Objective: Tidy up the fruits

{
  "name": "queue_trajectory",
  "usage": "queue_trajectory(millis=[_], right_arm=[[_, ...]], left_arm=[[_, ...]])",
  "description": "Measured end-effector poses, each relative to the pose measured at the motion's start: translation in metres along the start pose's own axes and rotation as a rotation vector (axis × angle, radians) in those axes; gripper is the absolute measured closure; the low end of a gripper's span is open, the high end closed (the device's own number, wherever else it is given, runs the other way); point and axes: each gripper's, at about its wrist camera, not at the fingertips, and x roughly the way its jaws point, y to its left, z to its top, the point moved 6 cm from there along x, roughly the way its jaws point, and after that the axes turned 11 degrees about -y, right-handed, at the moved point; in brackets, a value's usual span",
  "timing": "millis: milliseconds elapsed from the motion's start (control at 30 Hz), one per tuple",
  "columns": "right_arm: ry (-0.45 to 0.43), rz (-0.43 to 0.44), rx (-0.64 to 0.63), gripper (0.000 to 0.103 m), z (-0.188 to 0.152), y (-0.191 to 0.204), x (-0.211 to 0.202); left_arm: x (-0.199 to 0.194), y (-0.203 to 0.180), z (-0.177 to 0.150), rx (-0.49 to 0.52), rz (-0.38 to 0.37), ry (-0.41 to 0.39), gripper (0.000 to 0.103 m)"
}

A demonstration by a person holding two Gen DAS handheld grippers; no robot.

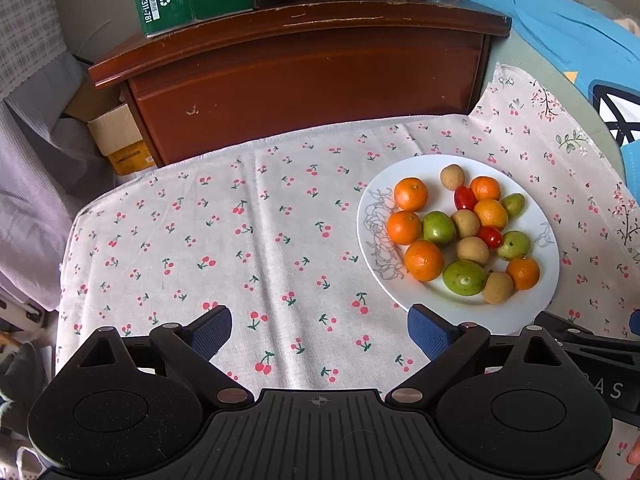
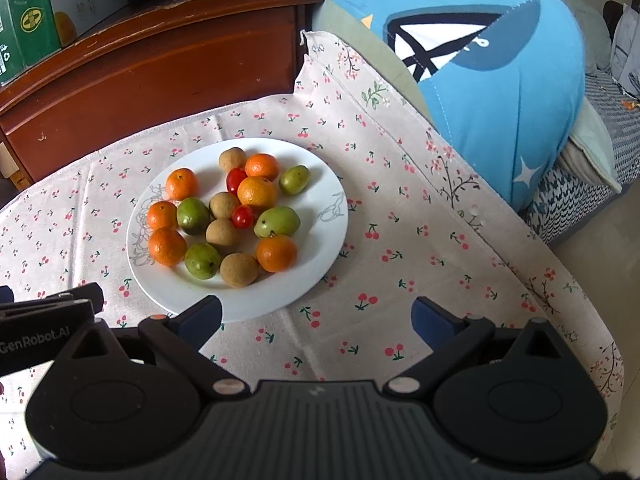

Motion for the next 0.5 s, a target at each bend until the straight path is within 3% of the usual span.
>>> queue_trajectory(millis=[500], right_arm=[[-0.007,-0.015,0.015,0.002,-0.0007,0.0005,0.0064]], left_arm=[[0.0015,0.0008,0.0002,0.012,0.010,0.001,0.007]])
